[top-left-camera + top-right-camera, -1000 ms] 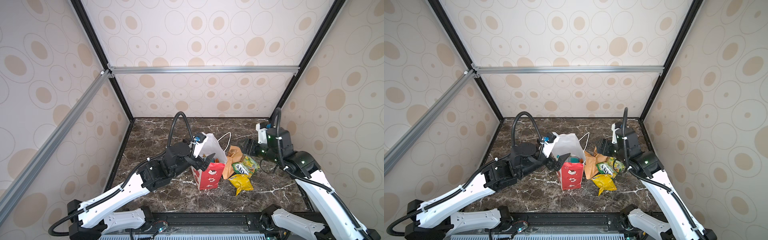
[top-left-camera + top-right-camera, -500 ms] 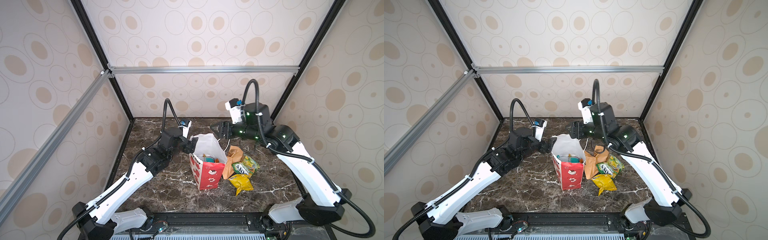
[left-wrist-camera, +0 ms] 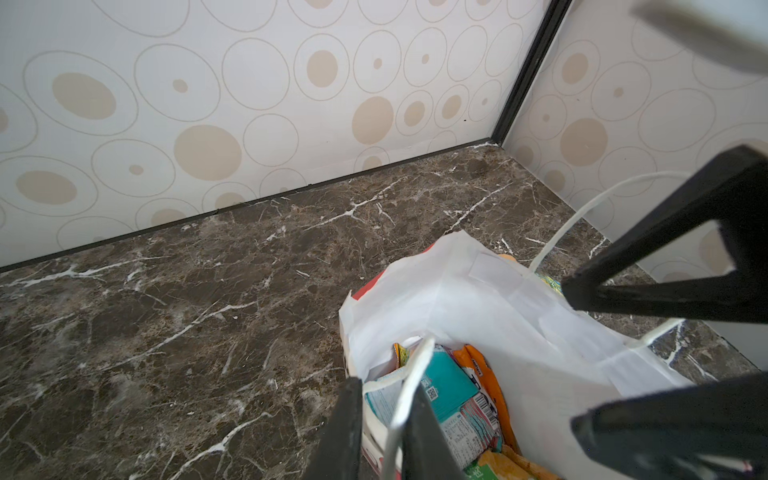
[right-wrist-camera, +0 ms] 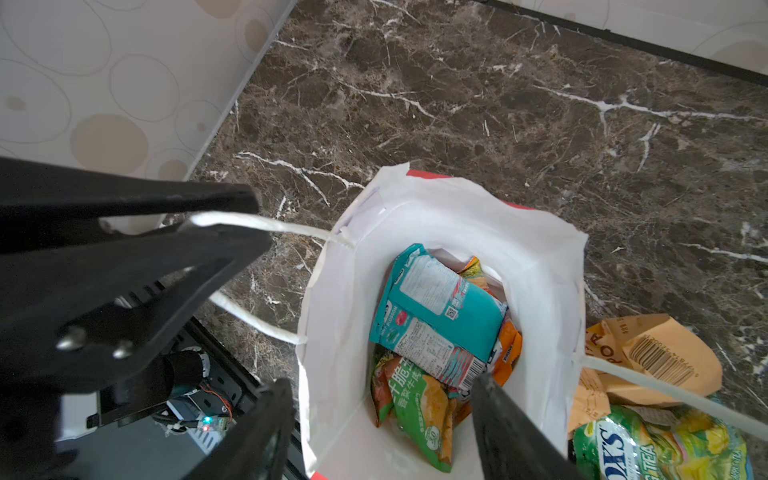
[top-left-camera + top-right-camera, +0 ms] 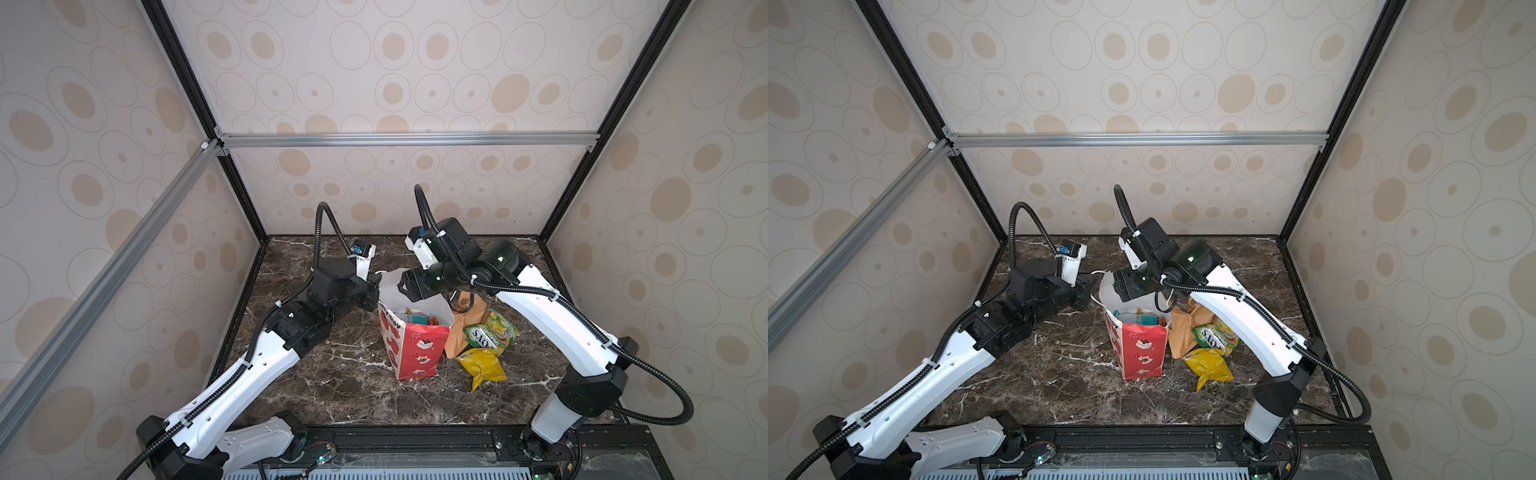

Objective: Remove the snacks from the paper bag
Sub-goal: 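Raise the right gripper back over the bag opening while the left holds the rim, then lower the right gripper into the bag and close it on the teal packet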

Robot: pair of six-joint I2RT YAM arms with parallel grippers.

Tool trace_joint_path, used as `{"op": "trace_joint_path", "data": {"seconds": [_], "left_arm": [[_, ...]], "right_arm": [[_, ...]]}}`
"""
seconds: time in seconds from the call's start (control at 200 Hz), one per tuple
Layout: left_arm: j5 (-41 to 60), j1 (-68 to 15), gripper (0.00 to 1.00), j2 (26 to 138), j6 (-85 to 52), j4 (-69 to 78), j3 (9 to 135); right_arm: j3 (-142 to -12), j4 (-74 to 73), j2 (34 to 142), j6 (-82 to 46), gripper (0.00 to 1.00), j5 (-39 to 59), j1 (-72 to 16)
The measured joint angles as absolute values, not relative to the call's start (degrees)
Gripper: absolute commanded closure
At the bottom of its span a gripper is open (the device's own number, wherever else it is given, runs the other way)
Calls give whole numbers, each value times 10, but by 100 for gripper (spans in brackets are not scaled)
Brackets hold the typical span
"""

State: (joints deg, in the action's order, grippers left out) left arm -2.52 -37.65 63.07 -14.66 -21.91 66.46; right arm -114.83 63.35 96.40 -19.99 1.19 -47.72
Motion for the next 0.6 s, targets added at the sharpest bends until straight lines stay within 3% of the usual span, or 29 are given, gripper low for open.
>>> {"op": "trace_joint_path", "data": {"seconds": [0.6], "left_arm": [[-6, -376, 89, 614, -157, -219, 651]], "right_arm": [[-1100, 682, 1063, -119, 37, 11, -480]]}}
